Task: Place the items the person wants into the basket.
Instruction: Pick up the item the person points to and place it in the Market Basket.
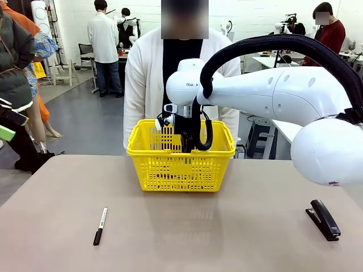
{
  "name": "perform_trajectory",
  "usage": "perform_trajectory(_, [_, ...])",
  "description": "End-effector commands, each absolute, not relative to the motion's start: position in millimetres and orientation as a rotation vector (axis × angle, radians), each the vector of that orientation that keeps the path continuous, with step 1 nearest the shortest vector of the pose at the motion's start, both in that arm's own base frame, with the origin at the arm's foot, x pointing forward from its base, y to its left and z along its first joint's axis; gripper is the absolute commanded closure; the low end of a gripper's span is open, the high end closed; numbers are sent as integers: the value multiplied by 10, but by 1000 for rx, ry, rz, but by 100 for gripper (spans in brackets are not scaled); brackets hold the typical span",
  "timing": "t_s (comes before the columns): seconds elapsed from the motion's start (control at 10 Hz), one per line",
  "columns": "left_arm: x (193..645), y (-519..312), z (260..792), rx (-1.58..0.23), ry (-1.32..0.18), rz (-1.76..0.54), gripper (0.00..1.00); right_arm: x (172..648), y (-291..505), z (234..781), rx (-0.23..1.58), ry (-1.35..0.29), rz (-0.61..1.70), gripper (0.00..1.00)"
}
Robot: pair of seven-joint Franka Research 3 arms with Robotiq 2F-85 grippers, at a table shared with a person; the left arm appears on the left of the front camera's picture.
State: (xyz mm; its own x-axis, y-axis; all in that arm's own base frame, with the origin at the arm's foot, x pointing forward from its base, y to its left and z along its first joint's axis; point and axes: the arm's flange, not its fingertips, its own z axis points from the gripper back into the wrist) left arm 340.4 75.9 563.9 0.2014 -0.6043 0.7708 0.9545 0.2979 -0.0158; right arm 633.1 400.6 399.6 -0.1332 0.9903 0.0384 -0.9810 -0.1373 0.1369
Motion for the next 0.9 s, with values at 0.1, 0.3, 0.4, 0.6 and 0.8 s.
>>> perform_trajectory(0.1, [3405,774,5635,-581,-768,-1183,0,6426,4068,4053,151,107,1704,0])
perform_trajectory(0.3, [3405,774,5635,-581,-768,-1183,0,6424,4066,4062,152,107,1705,0])
perform_trajectory(0.4, [3405,774,5635,-581,-768,-1183,0,6392,4038,4140,134,97,1685,0])
perform_trajectory(0.6, [3405,774,5635,-581,-768,-1183,0,6132,3846,4656,86,95,1607,0])
perform_trajectory(0.8, [3405,774,5635,-581,-768,-1183,0,5628,3457,5306,-60,38,1475,0])
